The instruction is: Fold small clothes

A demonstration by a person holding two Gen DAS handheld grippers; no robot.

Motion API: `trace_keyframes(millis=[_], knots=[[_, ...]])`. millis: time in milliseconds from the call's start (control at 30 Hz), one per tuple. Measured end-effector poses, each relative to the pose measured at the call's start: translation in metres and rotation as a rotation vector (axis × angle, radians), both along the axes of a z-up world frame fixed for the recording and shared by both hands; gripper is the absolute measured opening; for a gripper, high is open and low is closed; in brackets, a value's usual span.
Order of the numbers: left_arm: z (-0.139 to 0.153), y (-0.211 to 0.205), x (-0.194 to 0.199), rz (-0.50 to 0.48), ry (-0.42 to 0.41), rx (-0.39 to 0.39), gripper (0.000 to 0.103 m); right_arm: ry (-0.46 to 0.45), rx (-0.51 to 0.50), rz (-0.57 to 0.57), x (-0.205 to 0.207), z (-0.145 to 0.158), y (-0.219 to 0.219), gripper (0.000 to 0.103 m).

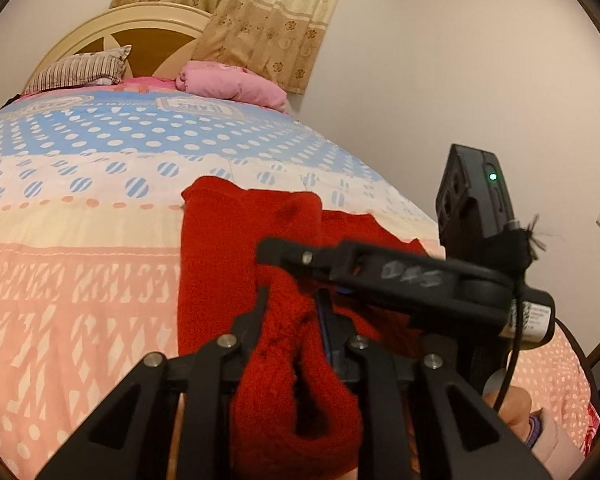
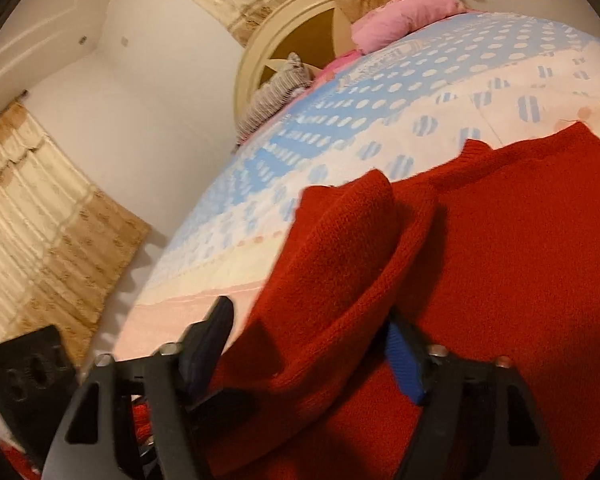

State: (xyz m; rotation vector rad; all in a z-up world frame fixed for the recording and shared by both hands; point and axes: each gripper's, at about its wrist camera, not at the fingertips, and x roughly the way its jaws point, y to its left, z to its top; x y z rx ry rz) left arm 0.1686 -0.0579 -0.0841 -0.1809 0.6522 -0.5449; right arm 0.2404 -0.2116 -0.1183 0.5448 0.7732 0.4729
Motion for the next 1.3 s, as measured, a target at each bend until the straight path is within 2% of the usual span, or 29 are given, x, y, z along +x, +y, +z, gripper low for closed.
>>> trace_keyframes(millis=[33, 67, 100, 133, 500, 800, 1300], knots=[[0.0, 0.0, 0.001, 0.005, 0.006, 0.001, 0.019, 0.012, -0.011, -0.003, 0.001, -0.002, 0.001, 0.03], [0.0, -0.001, 0.001, 0.007, 0.012, -0.001, 0.019, 0.019, 0.003, -0.006, 0.002, -0.003, 0.0, 0.028], [0.001, -0.001, 0.001, 0.01, 0.017, -0.004, 0.019, 0.015, 0.007, -0.016, 0.001, -0.002, -0.001, 0.021], [0.002, -0.002, 0.001, 0.013, 0.022, -0.006, 0.018, 0.005, 0.005, -0.024, -0.001, 0.0, -0.003, 0.02], [0.016, -0.017, 0.001, 0.023, 0.073, -0.058, 0.017, -0.073, -0.044, -0.058, -0.014, 0.025, -0.011, 0.018], [0.029, -0.047, -0.001, 0.007, 0.071, -0.037, 0.017, -0.106, -0.079, -0.088, -0.02, 0.045, -0.028, 0.018], [0.029, -0.107, -0.003, -0.052, 0.091, -0.035, 0.017, -0.081, -0.18, -0.084, -0.024, 0.055, -0.073, 0.018]])
